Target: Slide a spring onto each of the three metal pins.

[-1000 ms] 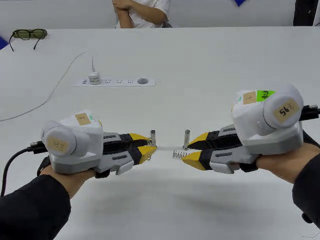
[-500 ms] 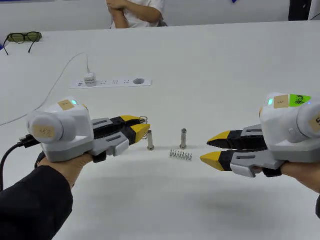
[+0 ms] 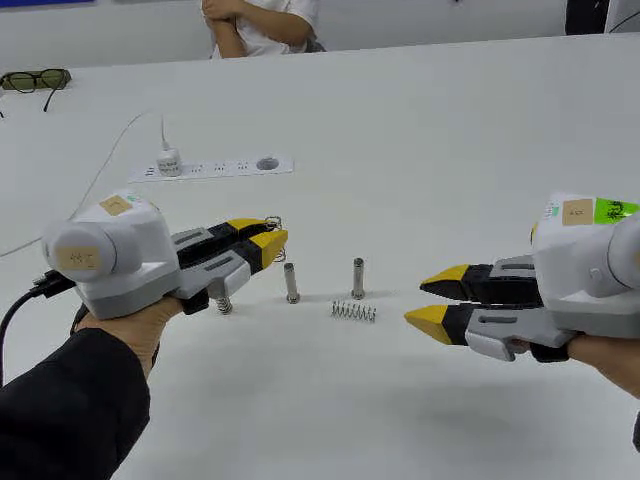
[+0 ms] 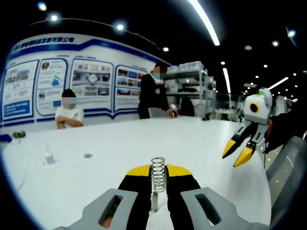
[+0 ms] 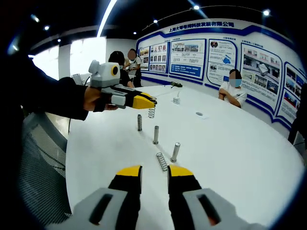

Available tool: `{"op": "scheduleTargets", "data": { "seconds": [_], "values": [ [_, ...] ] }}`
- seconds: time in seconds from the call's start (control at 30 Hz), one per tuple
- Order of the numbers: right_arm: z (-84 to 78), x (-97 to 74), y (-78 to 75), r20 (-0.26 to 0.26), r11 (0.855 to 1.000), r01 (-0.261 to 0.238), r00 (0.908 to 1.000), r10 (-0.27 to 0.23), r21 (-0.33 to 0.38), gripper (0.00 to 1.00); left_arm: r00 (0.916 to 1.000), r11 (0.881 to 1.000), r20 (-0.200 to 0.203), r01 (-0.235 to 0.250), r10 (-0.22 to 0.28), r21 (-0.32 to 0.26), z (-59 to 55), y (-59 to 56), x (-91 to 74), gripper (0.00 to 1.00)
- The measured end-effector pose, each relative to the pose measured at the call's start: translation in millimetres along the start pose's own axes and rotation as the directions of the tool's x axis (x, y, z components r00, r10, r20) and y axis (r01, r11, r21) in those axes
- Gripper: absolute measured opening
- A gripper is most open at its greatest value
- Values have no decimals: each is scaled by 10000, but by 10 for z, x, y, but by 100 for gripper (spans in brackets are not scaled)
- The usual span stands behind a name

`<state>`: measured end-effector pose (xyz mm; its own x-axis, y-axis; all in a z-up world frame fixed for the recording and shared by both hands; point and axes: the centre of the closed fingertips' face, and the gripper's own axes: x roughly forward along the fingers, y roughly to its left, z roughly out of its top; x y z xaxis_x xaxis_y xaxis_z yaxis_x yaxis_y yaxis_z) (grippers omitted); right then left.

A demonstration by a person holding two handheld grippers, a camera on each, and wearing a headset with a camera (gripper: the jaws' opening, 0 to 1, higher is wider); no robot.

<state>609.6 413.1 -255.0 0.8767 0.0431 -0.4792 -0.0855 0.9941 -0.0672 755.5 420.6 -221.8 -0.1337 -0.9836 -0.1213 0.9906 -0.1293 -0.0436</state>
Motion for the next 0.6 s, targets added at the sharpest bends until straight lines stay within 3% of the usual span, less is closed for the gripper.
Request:
{"op": "scheduleTargets", "data": {
  "seconds": [0.2,0.6],
  "values": [
    [-25,11,-18,-16,10000,30,10000,-30,54,22,9998,9997,182,-29,33,-240,-26,10,74,10],
    [-32,-5,-63,84,9996,177,9998,-179,236,22,9999,9982,47,-119,121,-583,-168,48,152,10]
  ]
}}
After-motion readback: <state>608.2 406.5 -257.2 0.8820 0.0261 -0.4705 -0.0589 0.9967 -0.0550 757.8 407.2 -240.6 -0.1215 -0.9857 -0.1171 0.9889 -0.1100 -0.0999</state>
